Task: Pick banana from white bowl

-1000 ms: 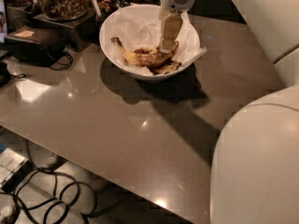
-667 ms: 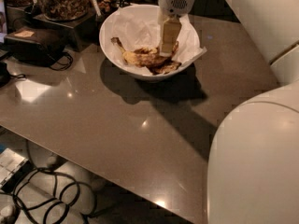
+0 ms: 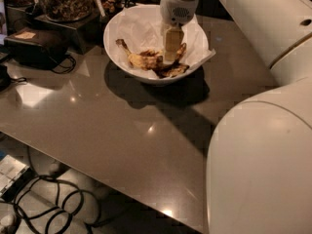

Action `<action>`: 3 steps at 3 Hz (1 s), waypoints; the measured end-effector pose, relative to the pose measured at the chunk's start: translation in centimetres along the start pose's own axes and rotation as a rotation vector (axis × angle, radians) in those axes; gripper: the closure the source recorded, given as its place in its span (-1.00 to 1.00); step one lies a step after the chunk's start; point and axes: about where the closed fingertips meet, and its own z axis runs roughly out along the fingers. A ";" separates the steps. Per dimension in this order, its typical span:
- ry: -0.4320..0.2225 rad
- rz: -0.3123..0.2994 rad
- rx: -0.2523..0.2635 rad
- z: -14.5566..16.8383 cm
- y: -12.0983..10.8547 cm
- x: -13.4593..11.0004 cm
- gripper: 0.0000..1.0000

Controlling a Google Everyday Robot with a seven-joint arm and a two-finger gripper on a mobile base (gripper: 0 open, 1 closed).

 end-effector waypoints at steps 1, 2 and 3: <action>0.000 -0.015 -0.019 1.0 -0.1 -0.5 -0.20; -0.004 -0.025 -0.038 1.9 -0.2 -0.8 -0.18; -0.008 -0.028 -0.059 3.0 -0.2 -0.9 -0.18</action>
Offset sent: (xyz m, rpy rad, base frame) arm -0.0075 0.0056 -0.0223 -0.0349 0.1088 0.0480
